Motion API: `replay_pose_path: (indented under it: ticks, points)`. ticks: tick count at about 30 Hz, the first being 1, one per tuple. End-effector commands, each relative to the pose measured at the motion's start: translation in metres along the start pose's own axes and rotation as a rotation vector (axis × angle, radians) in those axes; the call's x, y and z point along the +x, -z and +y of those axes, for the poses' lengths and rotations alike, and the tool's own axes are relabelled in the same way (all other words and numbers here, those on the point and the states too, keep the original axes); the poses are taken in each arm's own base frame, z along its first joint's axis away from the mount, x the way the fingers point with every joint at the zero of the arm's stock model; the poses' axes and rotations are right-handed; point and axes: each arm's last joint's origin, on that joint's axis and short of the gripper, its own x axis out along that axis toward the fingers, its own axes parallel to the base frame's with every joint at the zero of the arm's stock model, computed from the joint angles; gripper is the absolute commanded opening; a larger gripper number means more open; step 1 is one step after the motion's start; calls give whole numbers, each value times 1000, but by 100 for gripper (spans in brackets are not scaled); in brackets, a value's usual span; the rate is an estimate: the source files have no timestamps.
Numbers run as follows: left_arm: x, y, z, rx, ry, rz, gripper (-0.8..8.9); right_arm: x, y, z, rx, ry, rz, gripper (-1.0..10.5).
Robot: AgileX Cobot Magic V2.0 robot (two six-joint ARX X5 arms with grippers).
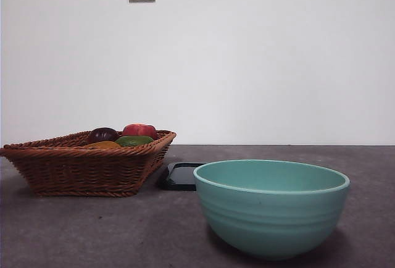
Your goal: Pick up the wifruite, put it on the bowl, pick up the plate, put it on desk
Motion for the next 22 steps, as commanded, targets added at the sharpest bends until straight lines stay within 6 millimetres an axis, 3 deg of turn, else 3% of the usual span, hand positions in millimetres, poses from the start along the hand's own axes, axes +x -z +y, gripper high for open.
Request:
replay_pose_path:
  ticks: [1, 10, 22]
  points:
    - [-6, -19, -12, 6, 38, 4, 9, -5, -13, 10, -52, -30, 28, 9]
    - [-1, -60, -32, 62, 160, 162, 9, -14, -38, 31, -120, -79, 250, 9]
    - [24, -87, -43, 160, 203, 413, 9, -9, -56, 40, -230, -124, 380, 9]
